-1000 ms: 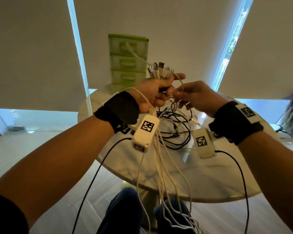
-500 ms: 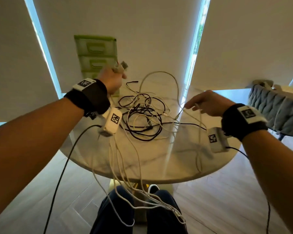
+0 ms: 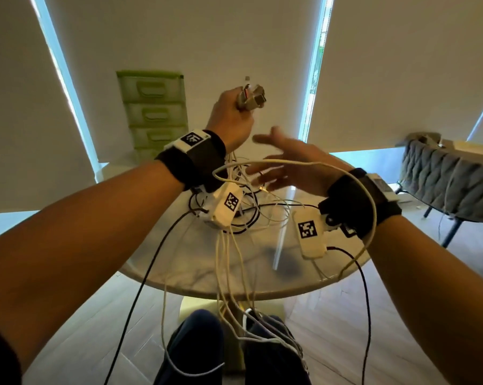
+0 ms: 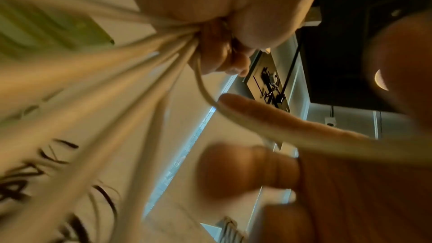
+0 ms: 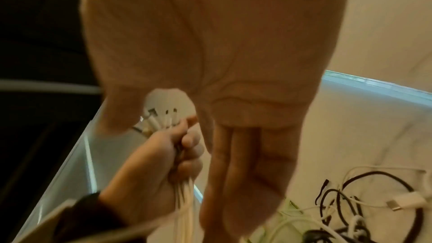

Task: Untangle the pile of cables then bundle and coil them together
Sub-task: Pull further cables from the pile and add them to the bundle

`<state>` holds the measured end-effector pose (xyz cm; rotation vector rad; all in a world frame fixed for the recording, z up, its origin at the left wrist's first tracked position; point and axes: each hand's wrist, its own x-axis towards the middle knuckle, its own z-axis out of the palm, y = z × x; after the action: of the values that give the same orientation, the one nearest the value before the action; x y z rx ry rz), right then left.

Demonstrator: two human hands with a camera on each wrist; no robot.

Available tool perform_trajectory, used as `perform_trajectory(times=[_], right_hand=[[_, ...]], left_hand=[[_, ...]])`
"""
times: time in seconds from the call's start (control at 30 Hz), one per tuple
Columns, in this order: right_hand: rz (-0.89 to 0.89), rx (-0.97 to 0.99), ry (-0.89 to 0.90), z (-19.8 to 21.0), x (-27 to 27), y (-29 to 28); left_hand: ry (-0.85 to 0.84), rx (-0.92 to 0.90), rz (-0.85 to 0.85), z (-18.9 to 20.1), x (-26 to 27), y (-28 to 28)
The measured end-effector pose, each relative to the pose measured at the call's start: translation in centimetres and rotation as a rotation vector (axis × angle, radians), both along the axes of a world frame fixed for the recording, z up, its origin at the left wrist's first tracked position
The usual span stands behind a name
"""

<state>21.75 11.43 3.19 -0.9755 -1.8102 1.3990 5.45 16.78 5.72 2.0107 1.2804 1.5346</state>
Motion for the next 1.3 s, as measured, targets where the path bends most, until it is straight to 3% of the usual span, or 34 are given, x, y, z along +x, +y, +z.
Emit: perform_trajectory(times=[0.07, 0.13, 0.37, 0.5, 0.63, 0.8, 1.0, 1.3], right_hand=[[0.102, 0.013, -0.214, -0.5, 0.1, -0.7], [0.116, -0.01, -0.284, -1.2, 0.1, -1.0], [0.206, -0.146, -0.065, -3.5, 0.9, -2.6], [0.201, -0.154, 0.122, -3.8, 3.4, -3.7], [-0.04, -0.087, 0.08, -3.5, 3.4, -4.2], [-0.092, -0.251, 0.413, -4.1, 2.1, -5.5], [-0.035, -0.058, -0.022, -6.7, 1.0, -7.0], [-0.091, 0.203, -0.299, -10.4, 4.8, -8.9]], left_hand=[[-0.131, -0.054, -0.086, 0.6, 0.8, -1.3], [-0.19, -0.168, -0.237, 0.9, 1.6, -2.9], [-0.122, -0.254, -0.627, -0.3, 4.5, -7.2], [-0.181, -0.256, -0.619, -0.4, 4.3, -7.8], [-0.173, -0.235, -0.58, -1.0, 5.2, -7.9], [-0.154, -0.241, -0.577, -1.7, 6.2, -8.3], [-0.252, -0.309, -0.661, -1.7, 6.5, -9.4], [-0.567, -0.433, -0.802, -2.3, 7.1, -10.9]])
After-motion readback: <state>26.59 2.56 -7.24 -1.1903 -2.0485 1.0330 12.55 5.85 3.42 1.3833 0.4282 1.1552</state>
